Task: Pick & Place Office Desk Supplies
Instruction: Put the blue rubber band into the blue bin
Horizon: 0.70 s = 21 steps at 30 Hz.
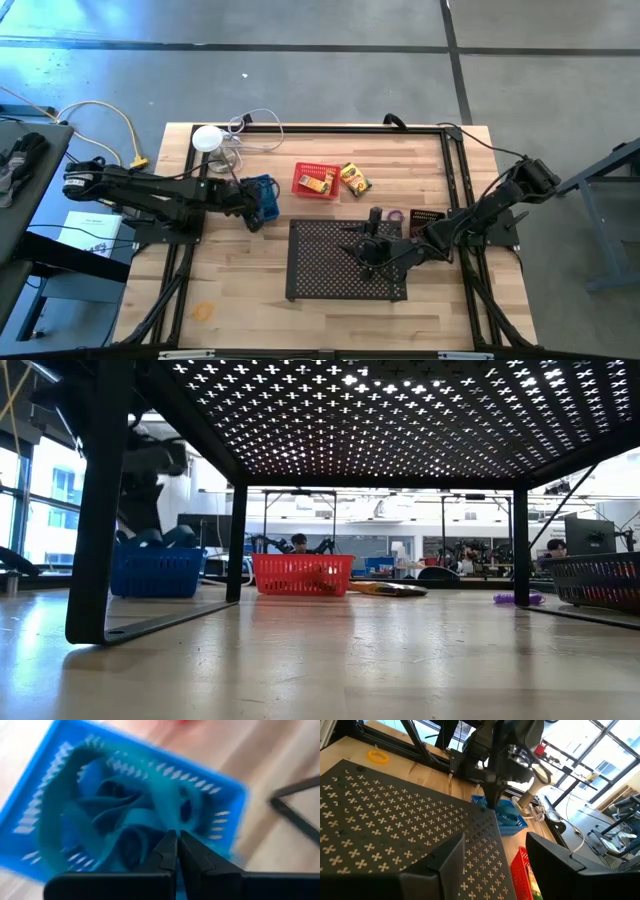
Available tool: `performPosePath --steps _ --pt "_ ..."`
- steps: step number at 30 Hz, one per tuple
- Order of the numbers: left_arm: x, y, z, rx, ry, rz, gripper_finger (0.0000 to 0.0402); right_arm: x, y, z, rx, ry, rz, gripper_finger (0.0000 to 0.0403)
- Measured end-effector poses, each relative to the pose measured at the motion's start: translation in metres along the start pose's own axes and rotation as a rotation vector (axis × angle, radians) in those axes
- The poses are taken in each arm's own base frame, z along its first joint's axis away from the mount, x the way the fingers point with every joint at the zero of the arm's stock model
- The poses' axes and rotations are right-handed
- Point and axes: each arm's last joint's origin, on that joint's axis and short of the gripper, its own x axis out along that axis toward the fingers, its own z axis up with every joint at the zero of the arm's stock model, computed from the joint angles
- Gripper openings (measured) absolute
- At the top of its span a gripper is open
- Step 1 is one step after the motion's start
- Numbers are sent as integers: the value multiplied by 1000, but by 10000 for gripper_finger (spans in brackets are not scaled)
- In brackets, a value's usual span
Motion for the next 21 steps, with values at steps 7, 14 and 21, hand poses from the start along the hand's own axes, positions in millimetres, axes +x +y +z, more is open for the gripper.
performPosePath --steps 7,14,21 --pt "11 13 7 -88 54 29 1 0 0 1 0 -5 -2 199" --pt "12 20 7 -104 92 46 1 3 -4 0 0 2 -14 199" --pt "8 18 14 -51 55 58 1 8 -10 -2 12 12 -29 199"
